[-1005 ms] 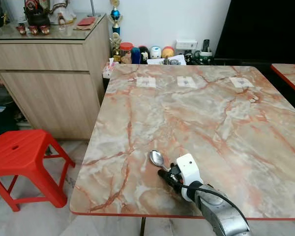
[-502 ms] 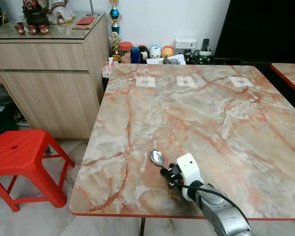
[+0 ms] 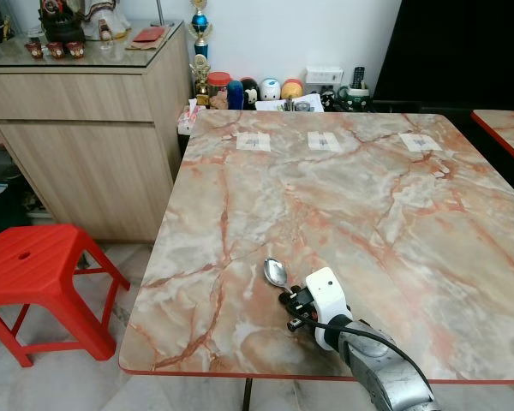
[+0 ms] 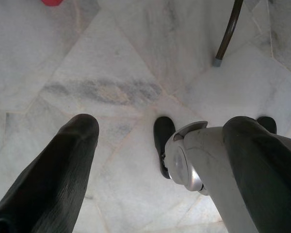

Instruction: Setting the table

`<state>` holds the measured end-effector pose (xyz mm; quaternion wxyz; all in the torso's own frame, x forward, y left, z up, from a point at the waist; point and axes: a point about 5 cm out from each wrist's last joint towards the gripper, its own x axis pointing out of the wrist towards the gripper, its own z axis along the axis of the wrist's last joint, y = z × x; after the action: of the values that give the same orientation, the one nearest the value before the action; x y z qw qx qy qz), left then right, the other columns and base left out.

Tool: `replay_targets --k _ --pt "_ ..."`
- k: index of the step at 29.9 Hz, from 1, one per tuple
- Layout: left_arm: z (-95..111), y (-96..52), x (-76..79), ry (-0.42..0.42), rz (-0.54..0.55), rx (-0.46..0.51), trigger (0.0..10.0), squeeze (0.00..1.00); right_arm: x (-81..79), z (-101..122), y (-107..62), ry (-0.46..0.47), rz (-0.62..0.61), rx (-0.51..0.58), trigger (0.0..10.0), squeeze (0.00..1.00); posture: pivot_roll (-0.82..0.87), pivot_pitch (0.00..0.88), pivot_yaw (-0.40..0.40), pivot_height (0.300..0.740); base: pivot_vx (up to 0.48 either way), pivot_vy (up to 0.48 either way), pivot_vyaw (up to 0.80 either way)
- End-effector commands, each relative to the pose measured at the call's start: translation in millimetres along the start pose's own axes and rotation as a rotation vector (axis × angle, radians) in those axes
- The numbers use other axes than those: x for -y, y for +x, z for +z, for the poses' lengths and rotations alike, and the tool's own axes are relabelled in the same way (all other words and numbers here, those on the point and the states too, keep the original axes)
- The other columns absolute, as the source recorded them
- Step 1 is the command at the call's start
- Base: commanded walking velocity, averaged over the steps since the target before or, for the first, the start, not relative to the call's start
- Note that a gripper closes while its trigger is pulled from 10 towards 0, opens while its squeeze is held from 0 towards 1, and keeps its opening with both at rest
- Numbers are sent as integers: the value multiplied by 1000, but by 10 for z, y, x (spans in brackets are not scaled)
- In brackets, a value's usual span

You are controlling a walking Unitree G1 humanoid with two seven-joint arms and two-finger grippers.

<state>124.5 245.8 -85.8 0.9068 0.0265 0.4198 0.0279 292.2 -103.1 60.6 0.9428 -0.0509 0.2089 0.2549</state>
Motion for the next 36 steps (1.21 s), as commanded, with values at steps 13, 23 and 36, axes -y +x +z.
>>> replay_targets --k 13,23,36 --pt "-61 -17 10 2 0 -27 10000 0 224 176 -120 82 -220 200 10000 0 25 67 -26 740 0 0 0" --pt "-69 -21 15 7 2 -25 10000 0 304 448 -353 94 -344 420 10000 0 17 47 -28 740 0 0 0" --pt "-26 3 47 5 4 -9 10000 0 323 462 -690 50 -445 550 10000 0 10 39 -37 740 0 0 0"
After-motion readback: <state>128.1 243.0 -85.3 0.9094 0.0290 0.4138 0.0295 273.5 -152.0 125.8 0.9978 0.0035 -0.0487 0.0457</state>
